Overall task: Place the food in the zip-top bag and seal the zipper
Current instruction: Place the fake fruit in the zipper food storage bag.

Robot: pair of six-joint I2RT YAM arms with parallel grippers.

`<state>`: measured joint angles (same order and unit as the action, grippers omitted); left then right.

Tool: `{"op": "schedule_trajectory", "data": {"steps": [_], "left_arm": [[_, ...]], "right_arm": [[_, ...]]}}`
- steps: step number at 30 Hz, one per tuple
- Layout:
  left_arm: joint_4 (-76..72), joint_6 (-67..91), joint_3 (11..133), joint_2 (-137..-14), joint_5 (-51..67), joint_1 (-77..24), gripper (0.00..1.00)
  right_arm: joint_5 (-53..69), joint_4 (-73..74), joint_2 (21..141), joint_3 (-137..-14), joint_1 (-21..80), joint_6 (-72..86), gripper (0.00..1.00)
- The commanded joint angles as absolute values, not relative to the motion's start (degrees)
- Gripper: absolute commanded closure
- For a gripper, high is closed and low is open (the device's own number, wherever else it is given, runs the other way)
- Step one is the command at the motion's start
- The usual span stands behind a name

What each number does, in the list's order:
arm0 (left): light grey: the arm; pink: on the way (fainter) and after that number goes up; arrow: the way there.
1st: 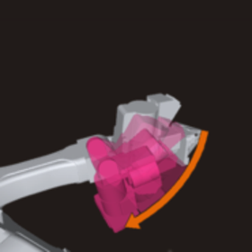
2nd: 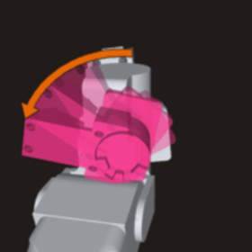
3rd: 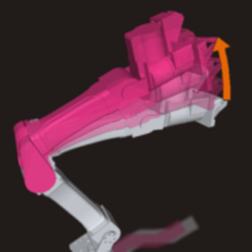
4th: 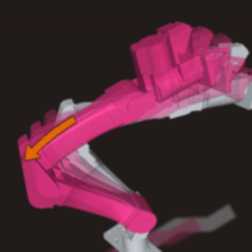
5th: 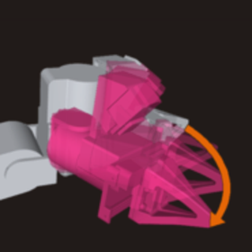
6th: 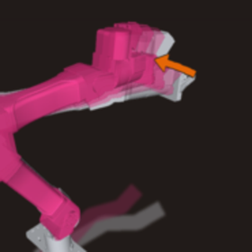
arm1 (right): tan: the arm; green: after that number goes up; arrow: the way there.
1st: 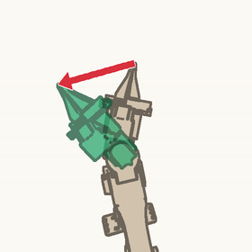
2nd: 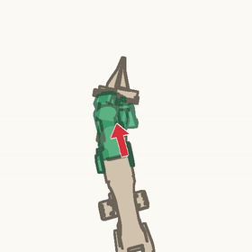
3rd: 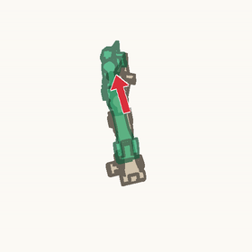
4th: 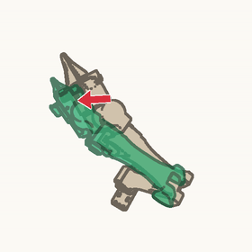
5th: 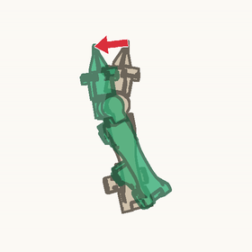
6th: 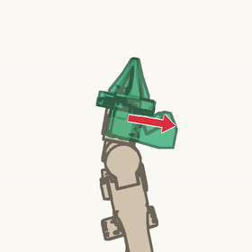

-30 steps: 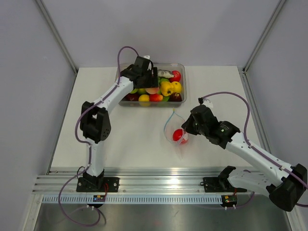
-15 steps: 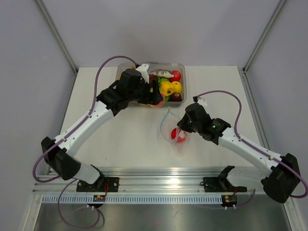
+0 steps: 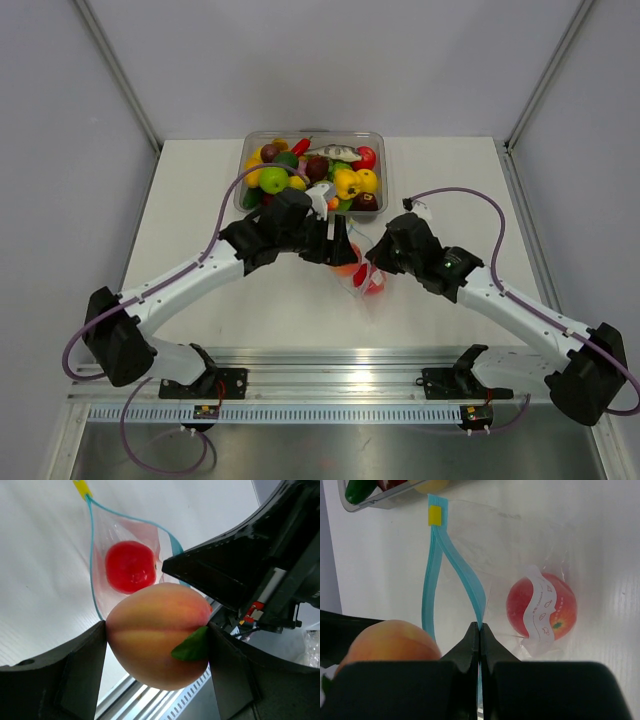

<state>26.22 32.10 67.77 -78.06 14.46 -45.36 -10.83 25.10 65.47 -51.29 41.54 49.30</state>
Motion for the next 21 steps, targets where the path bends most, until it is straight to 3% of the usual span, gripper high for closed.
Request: {"op": "schedule_trajectory", "data": {"steps": [1, 6, 7, 10, 18, 21], "left_arm": [[18.3, 35.2, 67.8, -80.5, 14.2, -46.6, 0.54], [20.4, 35.3, 71.3, -85.5, 9.7, -47.6, 0.37], [21.3, 35.3, 72.0, -87.1, 9.1, -47.7, 0.20], [22.6, 35.2, 73.2, -87.9, 9.4, -48.2, 0.01], [27.6, 31.6, 77.4, -82.3, 8.4, -48.3, 0.01], [31.0, 29.0, 79.9, -79.6, 5.5, -48.2, 0.09]], "right_arm": [[-10.5, 23.8, 62.7, -51.2, 41.2, 49.8, 1.00], [-10.9, 24.5, 60.4, -50.7, 41.2, 49.9, 1.00], [-10.8, 24.8, 60.3, -50.8, 41.2, 49.8, 1.00], [-11.2, 25.6, 59.6, -50.8, 41.2, 49.8, 1.00], [-11.4, 25.4, 59.5, -49.6, 41.2, 50.1, 1.00], [-11.2, 25.3, 59.6, -49.4, 41.2, 50.1, 1.00]]}}
